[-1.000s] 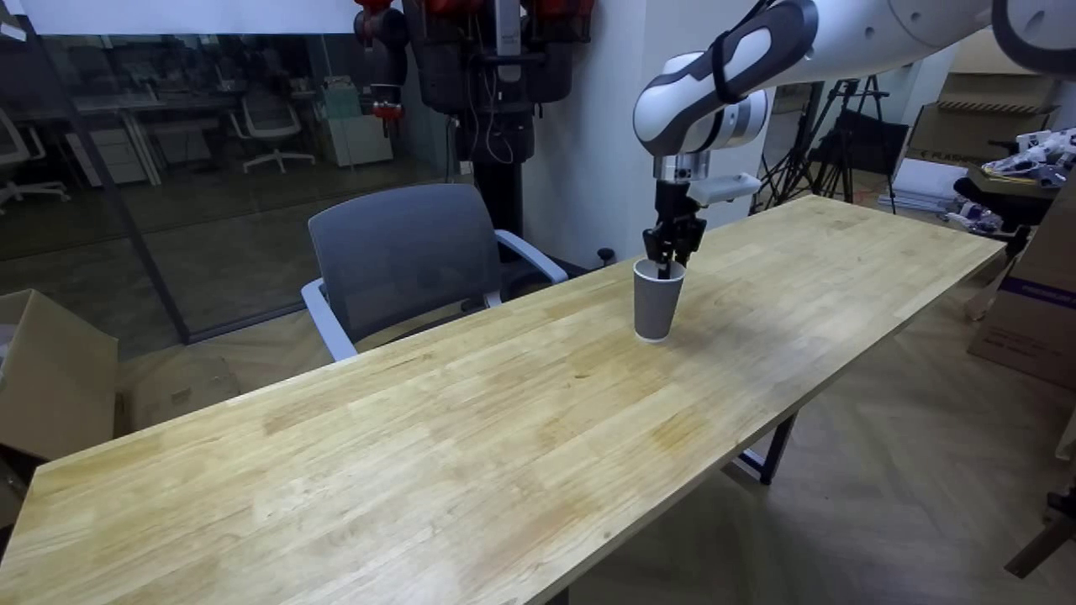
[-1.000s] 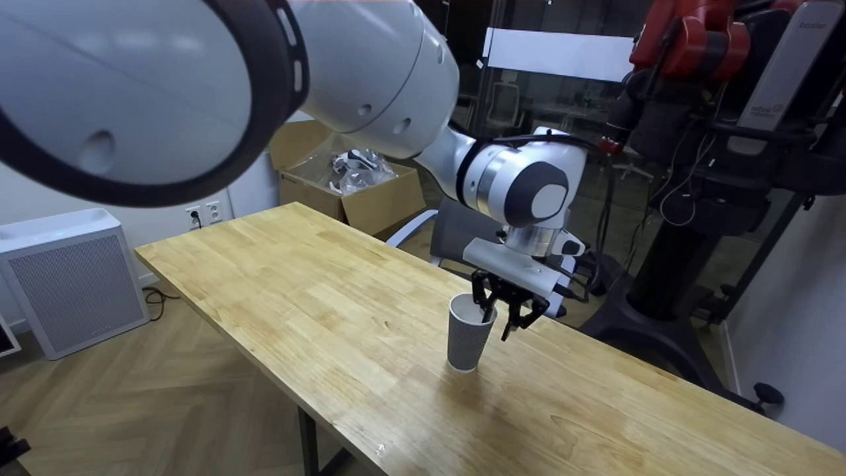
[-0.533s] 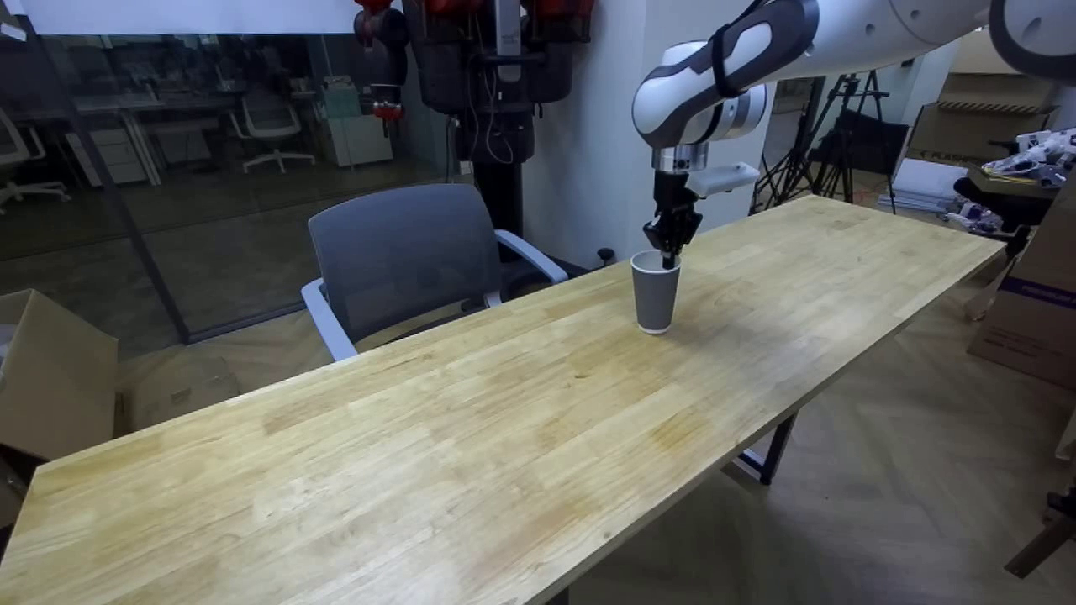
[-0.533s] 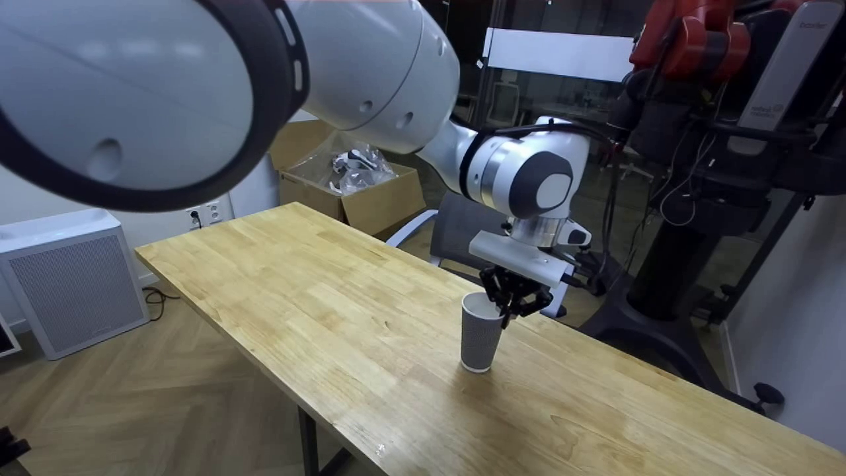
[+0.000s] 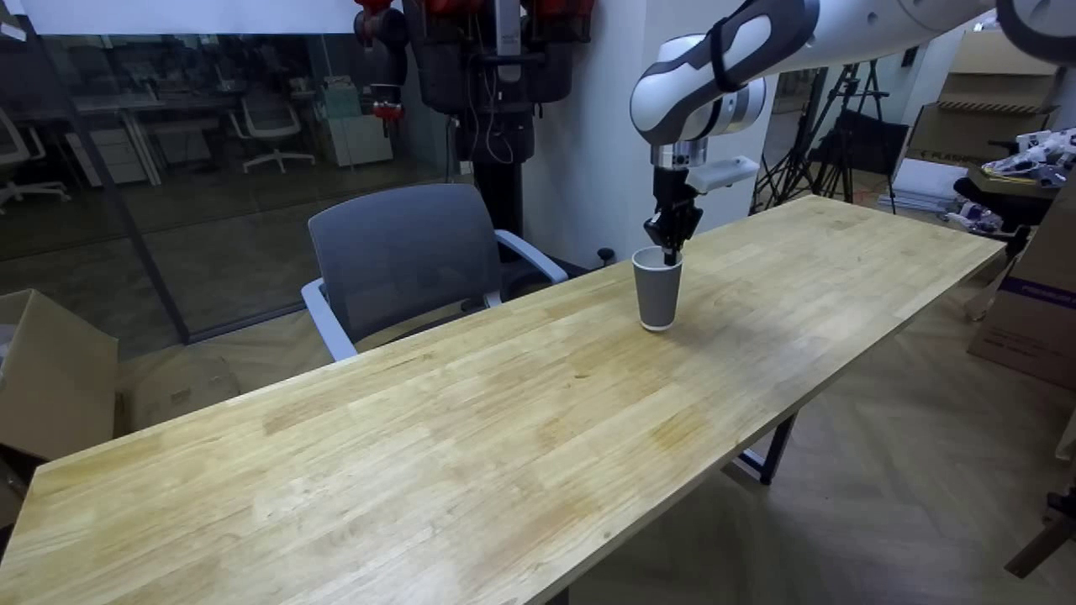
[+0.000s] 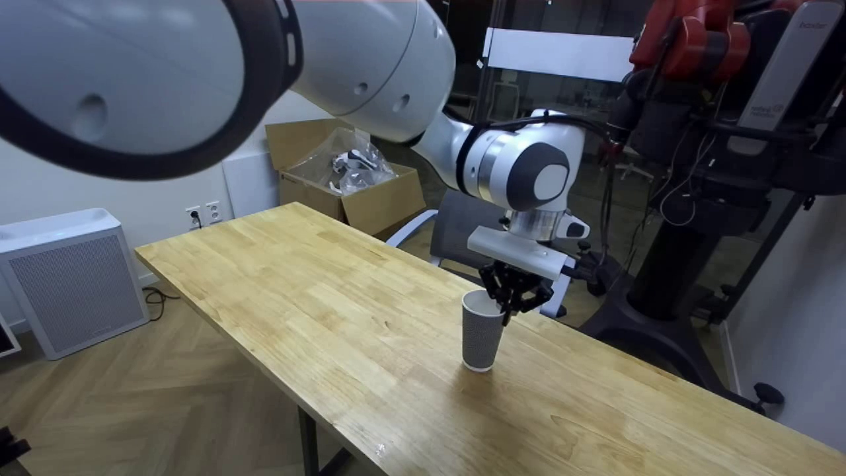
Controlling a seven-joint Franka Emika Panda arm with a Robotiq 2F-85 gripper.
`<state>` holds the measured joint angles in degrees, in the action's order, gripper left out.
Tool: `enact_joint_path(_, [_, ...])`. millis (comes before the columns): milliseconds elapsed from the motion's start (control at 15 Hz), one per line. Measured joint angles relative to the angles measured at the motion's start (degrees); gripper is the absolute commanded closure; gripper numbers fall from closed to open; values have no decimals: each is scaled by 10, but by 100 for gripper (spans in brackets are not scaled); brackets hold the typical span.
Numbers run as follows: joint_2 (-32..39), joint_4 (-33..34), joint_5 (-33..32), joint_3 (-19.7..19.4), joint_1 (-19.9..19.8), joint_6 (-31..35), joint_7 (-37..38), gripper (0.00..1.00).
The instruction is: Move the cup forward
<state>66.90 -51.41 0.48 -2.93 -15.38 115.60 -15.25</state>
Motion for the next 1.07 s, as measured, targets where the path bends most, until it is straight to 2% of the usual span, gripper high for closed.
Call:
enact_joint_path(667, [-160,-255,7,5,16,64,11,99])
enact_joint_path(867, [-198,-343,10,7,30,112,27,99])
enact_joint_path(1067, [-231,-435,16,9,44,186,47,99])
